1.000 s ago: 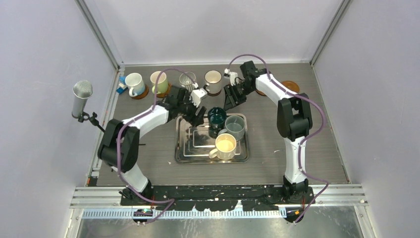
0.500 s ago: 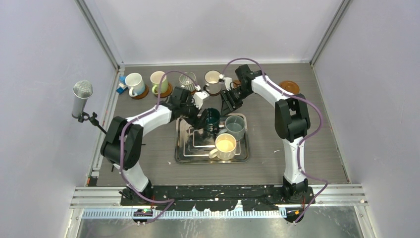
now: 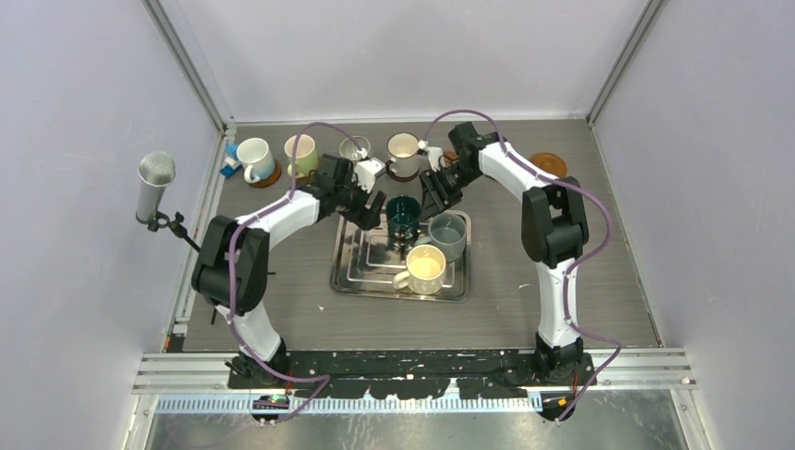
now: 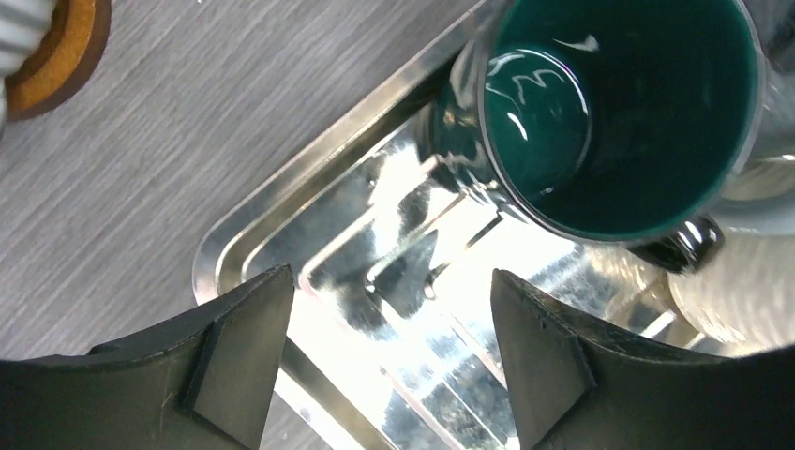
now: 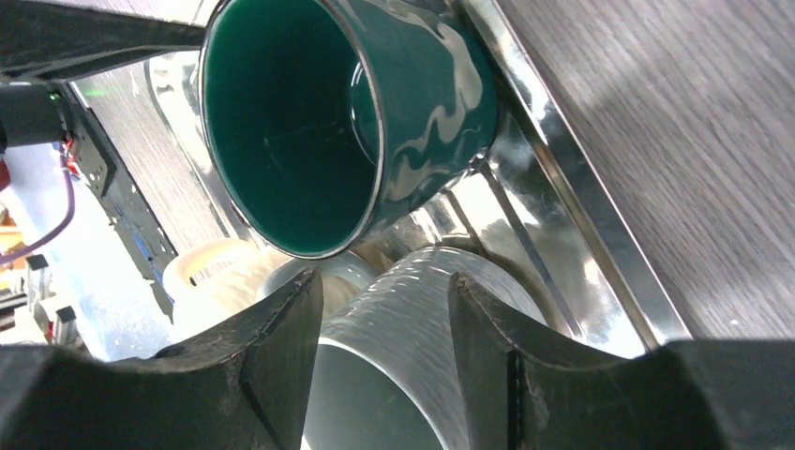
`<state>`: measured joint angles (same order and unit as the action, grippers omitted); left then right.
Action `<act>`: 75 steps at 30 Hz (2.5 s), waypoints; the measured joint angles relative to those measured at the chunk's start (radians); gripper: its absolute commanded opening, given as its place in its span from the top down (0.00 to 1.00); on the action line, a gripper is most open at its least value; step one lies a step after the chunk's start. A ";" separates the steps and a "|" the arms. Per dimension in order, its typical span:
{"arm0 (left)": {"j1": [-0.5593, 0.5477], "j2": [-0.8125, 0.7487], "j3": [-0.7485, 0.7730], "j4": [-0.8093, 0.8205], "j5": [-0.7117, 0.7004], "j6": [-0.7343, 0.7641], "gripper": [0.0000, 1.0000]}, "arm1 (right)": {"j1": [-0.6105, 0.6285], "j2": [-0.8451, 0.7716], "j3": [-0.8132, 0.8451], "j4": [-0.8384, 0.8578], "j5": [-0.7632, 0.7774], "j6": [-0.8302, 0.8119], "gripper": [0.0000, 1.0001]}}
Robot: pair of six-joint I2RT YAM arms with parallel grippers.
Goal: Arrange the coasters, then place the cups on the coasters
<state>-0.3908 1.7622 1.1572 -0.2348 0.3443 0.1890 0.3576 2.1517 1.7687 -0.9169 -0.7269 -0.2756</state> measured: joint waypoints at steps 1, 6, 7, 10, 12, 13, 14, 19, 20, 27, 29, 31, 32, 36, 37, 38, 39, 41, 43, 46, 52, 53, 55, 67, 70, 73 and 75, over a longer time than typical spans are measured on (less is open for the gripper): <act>0.002 -0.018 -0.014 -0.002 -0.004 -0.003 0.21 | -0.006 0.000 0.000 0.000 -0.002 0.003 0.43; -0.047 -0.117 -0.055 -0.035 -0.011 -0.024 0.15 | -0.042 -0.001 0.000 0.005 -0.008 0.022 0.40; -0.066 -0.134 -0.056 -0.037 -0.013 -0.031 0.05 | -0.048 -0.001 0.000 0.006 -0.008 0.026 0.40; -0.115 -0.165 -0.056 -0.039 -0.012 -0.062 0.00 | -0.067 -0.001 0.000 0.021 -0.006 0.045 0.37; -0.148 -0.167 -0.056 -0.039 -0.024 -0.091 0.00 | -0.080 -0.001 0.000 0.034 -0.002 0.059 0.37; -0.165 -0.165 -0.056 -0.041 -0.039 -0.106 0.00 | -0.087 -0.001 0.002 0.039 0.001 0.067 0.36; -0.180 -0.161 -0.054 -0.043 -0.054 -0.121 0.00 | -0.094 -0.001 0.002 0.043 0.005 0.074 0.36; -0.238 -0.101 -0.012 -0.051 -0.157 -0.208 0.00 | -0.131 -0.001 0.018 0.060 0.023 0.110 0.36; -0.247 -0.088 -0.004 -0.050 -0.177 -0.217 0.00 | -0.137 -0.001 0.021 0.063 0.026 0.115 0.36; -0.278 -0.031 0.019 -0.071 -0.363 -0.283 0.11 | -0.180 -0.010 0.025 0.079 0.043 0.137 0.36; -0.276 -0.031 0.019 -0.080 -0.403 -0.287 0.15 | -0.187 -0.014 0.024 0.079 0.047 0.140 0.36; -0.272 -0.031 0.016 -0.080 -0.435 -0.287 0.22 | -0.189 -0.021 0.024 0.080 0.049 0.140 0.36; -0.269 -0.033 0.011 -0.079 -0.446 -0.287 0.24 | -0.189 -0.027 0.022 0.080 0.049 0.140 0.36; -0.249 -0.050 -0.021 -0.077 -0.463 -0.286 0.31 | -0.189 -0.038 0.020 0.081 0.049 0.140 0.36; -0.243 -0.054 -0.027 -0.076 -0.458 -0.282 0.32 | -0.188 -0.038 0.020 0.082 0.048 0.140 0.36; -0.240 -0.056 -0.031 -0.073 -0.452 -0.276 0.33 | -0.188 -0.038 0.019 0.082 0.048 0.140 0.36; -0.236 -0.057 -0.035 -0.069 -0.443 -0.264 0.35 | -0.188 -0.038 0.018 0.083 0.049 0.140 0.36; -0.229 -0.057 -0.036 -0.064 -0.418 -0.249 0.37 | -0.188 -0.038 0.015 0.082 0.049 0.140 0.36; -0.222 -0.057 -0.036 -0.055 -0.383 -0.232 0.38 | -0.188 -0.038 0.015 0.082 0.049 0.140 0.36; -0.211 -0.047 -0.036 -0.037 -0.333 -0.217 0.39 | -0.189 -0.038 0.015 0.082 0.049 0.140 0.36; -0.203 -0.020 -0.036 -0.006 -0.264 -0.174 0.41 | -0.192 -0.038 0.015 0.082 0.049 0.140 0.36; -0.203 -0.016 -0.036 0.000 -0.258 -0.168 0.42 | -0.193 -0.038 0.015 0.083 0.049 0.141 0.36; -0.204 -0.010 -0.036 0.007 -0.248 -0.157 0.45 | -0.196 -0.038 0.015 0.083 0.049 0.142 0.36; -0.202 0.003 -0.073 0.046 -0.297 -0.135 0.86 | -0.203 -0.038 0.015 0.083 0.053 0.144 0.36; -0.206 0.003 -0.075 0.051 -0.293 -0.126 0.99 | -0.203 -0.038 0.015 0.082 0.053 0.144 0.36; -0.203 0.001 -0.076 0.056 -0.290 -0.120 1.00 | -0.203 -0.038 0.015 0.082 0.055 0.144 0.36; -0.202 -0.003 -0.076 0.053 -0.291 -0.108 1.00 | -0.203 -0.038 0.015 0.083 0.057 0.143 0.36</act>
<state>-0.5926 1.7588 1.0813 -0.1818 0.0536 0.0807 0.1547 2.1136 1.7836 -0.8341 -0.6701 -0.1322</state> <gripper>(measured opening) 0.207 0.641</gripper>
